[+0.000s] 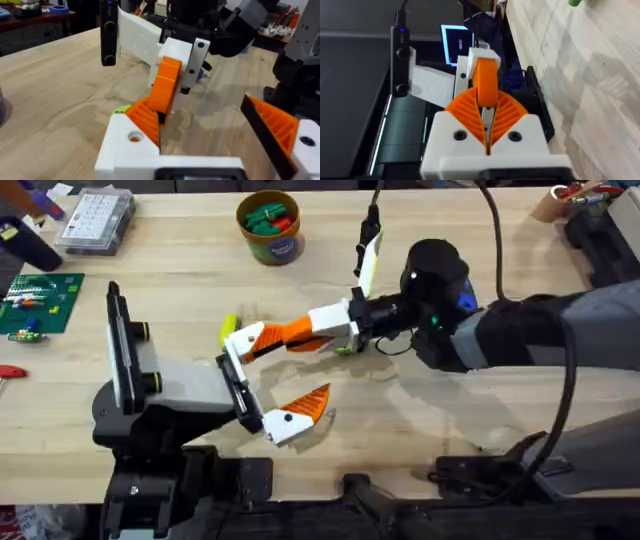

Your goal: Pick up the gripper from the table and insert it into the empty holder that is missing its gripper. Then pick up a screw, insert it into the mounting hole, and use the screwdriver to tighten it. Finally, clean up the table by picking up the vegetable and placing it into the bucket.

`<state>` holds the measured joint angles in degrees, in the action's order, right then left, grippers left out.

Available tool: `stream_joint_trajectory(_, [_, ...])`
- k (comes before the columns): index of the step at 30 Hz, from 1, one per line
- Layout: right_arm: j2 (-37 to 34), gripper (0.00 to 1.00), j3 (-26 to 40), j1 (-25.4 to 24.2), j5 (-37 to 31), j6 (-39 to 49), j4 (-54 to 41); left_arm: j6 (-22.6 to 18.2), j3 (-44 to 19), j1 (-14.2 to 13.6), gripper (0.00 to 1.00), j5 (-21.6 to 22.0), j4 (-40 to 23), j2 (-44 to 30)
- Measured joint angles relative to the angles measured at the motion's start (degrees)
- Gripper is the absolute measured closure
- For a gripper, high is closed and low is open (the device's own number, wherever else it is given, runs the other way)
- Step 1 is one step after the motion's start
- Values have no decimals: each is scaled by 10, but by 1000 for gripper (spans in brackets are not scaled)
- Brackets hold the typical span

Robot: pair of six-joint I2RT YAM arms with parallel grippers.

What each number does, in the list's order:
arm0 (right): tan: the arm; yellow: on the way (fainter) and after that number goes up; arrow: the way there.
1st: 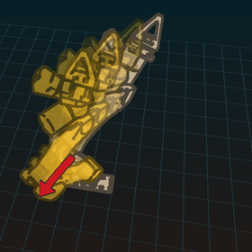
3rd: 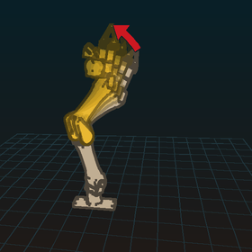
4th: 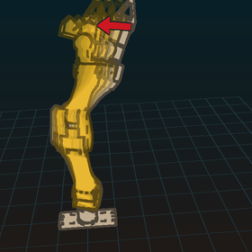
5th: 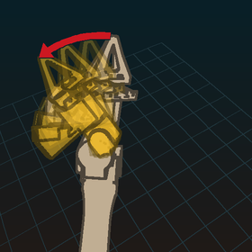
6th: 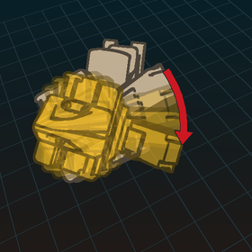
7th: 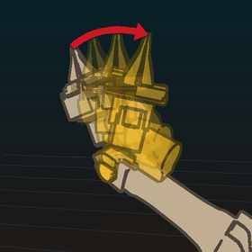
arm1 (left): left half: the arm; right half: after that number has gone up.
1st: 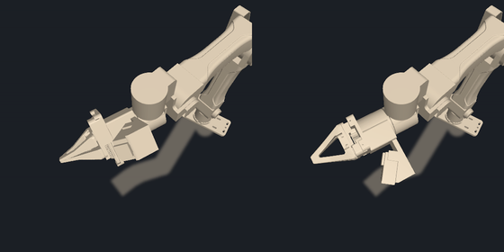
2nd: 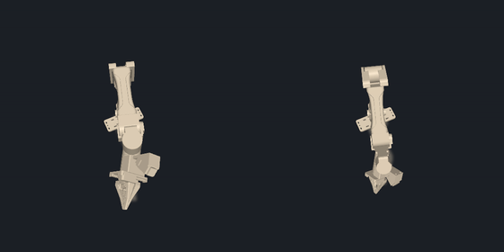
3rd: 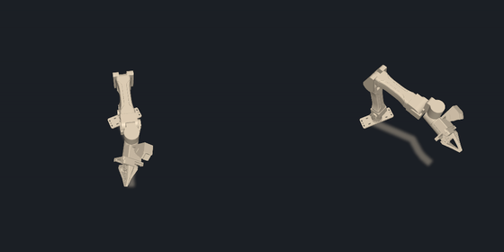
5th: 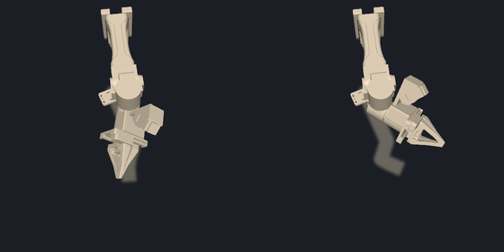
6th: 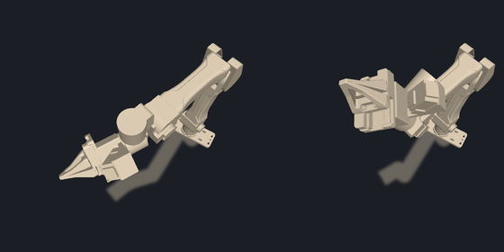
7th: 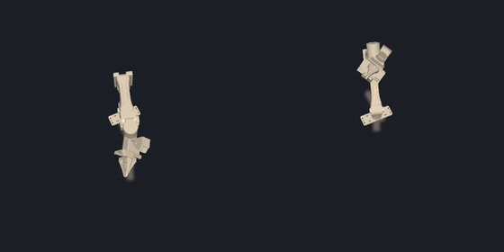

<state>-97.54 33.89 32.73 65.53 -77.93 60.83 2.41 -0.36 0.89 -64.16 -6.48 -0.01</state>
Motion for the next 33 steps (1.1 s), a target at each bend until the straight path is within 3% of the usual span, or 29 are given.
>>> stream_joint_trajectory(6, [0,76,-5,0,-17,0,-9,-3,0,-1,15,-8,-1,0])
stream_joint_trajectory(7, [0,26,-5,0,-18,0,-8,-3,0,-1,14,-8,-1,0])
stream_joint_trajectory(24, [11,6,-6,-10,-45,4,-20,-3,0,-1,14,-8,-1,0])
stream_joint_trajectory(33, [151,6,-7,-63,-110,147,-264,-3,0,-1,14,-8,-1,0])
